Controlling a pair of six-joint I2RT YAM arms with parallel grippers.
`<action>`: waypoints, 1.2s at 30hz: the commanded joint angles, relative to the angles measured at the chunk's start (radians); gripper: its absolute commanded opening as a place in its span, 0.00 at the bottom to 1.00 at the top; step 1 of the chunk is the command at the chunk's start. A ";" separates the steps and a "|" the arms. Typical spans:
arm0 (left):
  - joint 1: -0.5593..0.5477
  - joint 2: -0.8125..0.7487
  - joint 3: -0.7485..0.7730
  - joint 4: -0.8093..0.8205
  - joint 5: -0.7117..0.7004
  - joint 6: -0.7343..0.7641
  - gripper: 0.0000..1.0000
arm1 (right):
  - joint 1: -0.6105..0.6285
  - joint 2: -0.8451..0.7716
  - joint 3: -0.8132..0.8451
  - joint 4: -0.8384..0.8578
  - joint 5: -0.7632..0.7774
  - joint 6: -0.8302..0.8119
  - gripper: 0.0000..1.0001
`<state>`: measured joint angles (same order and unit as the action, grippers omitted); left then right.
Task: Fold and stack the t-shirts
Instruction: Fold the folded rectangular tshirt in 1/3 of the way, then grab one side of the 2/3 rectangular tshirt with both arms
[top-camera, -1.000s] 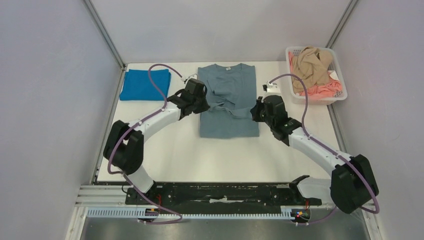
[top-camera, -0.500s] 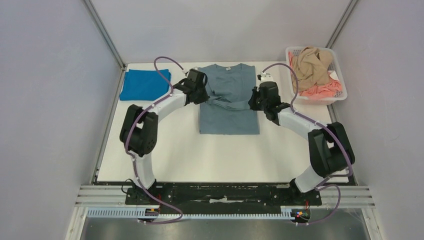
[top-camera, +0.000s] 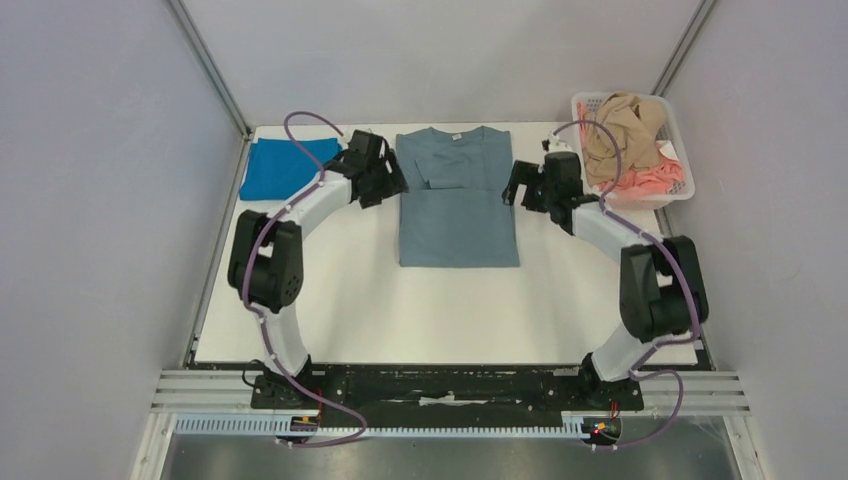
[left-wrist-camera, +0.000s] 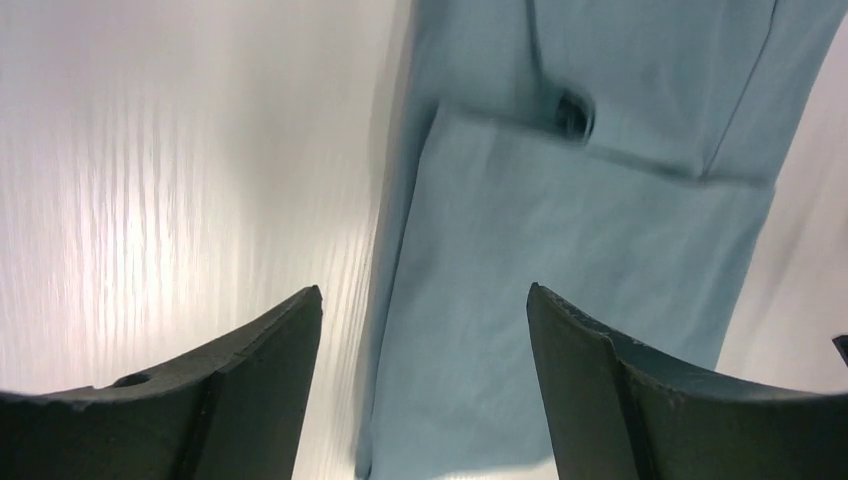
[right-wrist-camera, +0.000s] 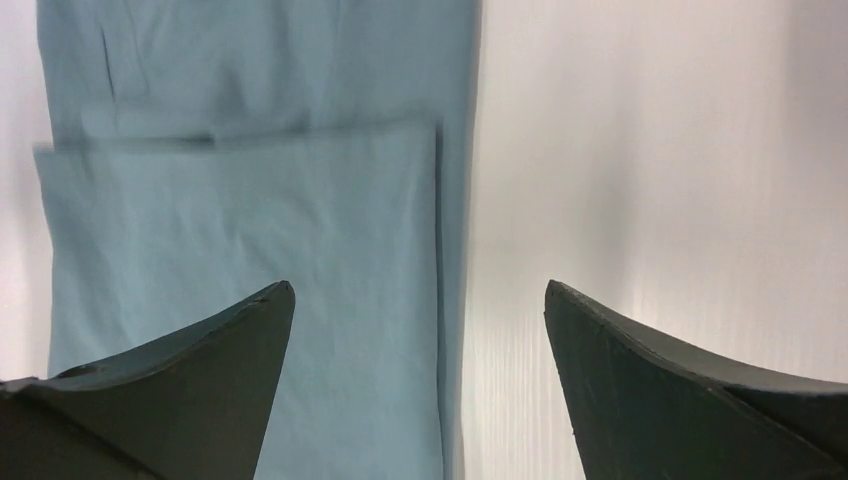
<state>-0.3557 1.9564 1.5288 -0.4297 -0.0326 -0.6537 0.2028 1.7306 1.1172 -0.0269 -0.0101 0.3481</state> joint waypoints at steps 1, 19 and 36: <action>-0.024 -0.215 -0.263 0.082 0.127 -0.008 0.81 | 0.012 -0.223 -0.276 0.085 -0.096 0.038 0.98; -0.095 -0.328 -0.694 0.325 0.236 -0.127 0.59 | 0.014 -0.314 -0.621 0.203 -0.314 0.086 0.68; -0.104 -0.209 -0.672 0.361 0.261 -0.129 0.02 | 0.023 -0.251 -0.652 0.289 -0.338 0.121 0.00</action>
<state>-0.4522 1.7283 0.8642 -0.0639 0.2436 -0.7818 0.2199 1.4750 0.4908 0.2268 -0.3286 0.4614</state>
